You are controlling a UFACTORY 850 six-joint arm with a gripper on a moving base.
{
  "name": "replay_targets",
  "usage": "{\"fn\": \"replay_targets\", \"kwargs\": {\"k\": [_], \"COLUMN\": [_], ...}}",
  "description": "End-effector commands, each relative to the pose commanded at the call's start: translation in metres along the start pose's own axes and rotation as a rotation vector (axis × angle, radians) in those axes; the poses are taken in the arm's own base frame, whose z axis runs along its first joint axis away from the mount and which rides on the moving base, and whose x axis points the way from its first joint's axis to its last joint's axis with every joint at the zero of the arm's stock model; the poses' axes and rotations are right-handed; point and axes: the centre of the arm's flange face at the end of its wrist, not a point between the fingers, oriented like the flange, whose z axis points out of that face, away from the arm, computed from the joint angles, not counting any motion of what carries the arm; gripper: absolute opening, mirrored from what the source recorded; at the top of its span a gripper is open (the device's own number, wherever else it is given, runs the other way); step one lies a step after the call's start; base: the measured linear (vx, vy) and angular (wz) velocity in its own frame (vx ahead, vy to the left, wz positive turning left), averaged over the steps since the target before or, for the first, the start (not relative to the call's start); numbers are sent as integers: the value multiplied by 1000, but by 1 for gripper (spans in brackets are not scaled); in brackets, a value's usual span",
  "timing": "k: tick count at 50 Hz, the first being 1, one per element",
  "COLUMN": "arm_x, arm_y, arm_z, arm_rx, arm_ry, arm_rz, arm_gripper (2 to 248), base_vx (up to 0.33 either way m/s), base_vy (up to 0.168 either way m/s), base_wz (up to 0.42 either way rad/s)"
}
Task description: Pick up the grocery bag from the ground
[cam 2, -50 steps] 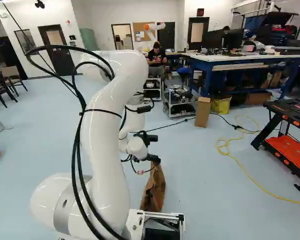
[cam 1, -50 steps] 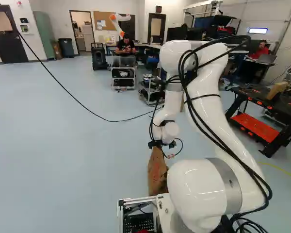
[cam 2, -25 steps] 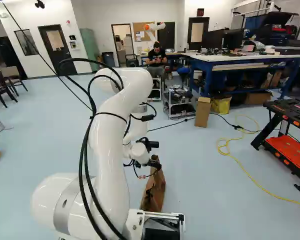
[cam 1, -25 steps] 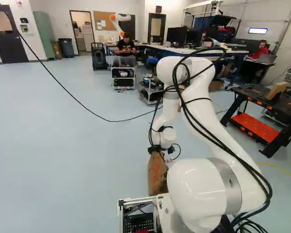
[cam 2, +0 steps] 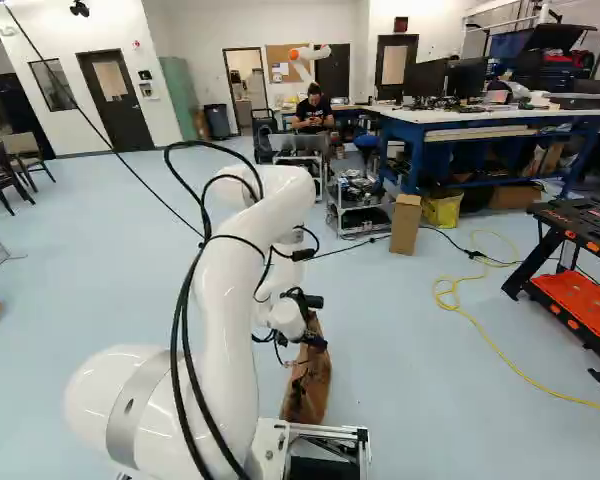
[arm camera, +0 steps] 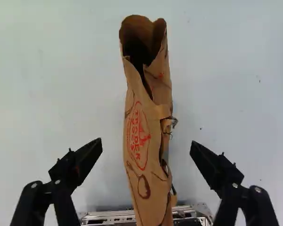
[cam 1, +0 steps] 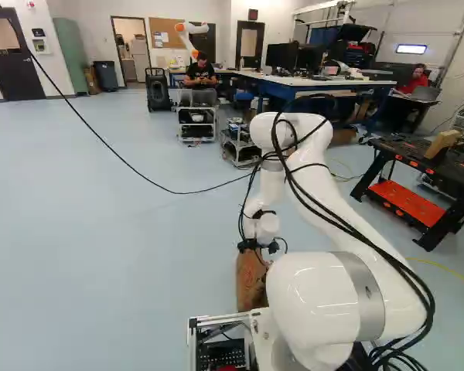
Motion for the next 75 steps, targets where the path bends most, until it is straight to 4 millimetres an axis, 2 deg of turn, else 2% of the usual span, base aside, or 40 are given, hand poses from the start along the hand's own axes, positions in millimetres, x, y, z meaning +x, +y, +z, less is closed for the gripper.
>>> {"fn": "replay_targets", "kwargs": {"k": [17, 37, 38, 43, 44, 48, 49, 53, 54, 58, 59, 64, 65, 75], "arm_x": [-11, -13, -13, -13, -13, -13, -13, -13, -13, -13, -13, -13, -13, -13], "arm_y": [1, 1, 1, 1, 1, 1, 1, 1, 1, 1, 1, 1, 1, 1], "arm_z": [45, 51, 51, 51, 51, 51, 51, 51, 51, 51, 51, 51, 51, 51], "arm_rx": [-1, -1, -1, -1, -1, -1, -1, -1, -1, -1, -1, -1, -1, -1], "arm_ry": [-16, -18, -18, -18, -18, -18, -18, -18, -18, -18, -18, -18, -18, -18], "arm_rz": [3, 3, 3, 3, 3, 3, 3, 3, 3, 3, 3, 3, 3, 3], "arm_gripper": [247, 247, 218, 218, 180, 180, 141, 141, 102, 102, 64, 64, 28, 22], "base_vx": [0, 0, 0, 0, 0, 0, 0, 0, 0, 0, 0, 0, 0, 0], "base_vy": [0, 0, 0, 0, 0, 0, 0, 0, 0, 0, 0, 0, 0, 0], "base_wz": [0, 0, 0, 0, 0, 0, 0, 0, 0, 0, 0, 0, 0, 0]}}
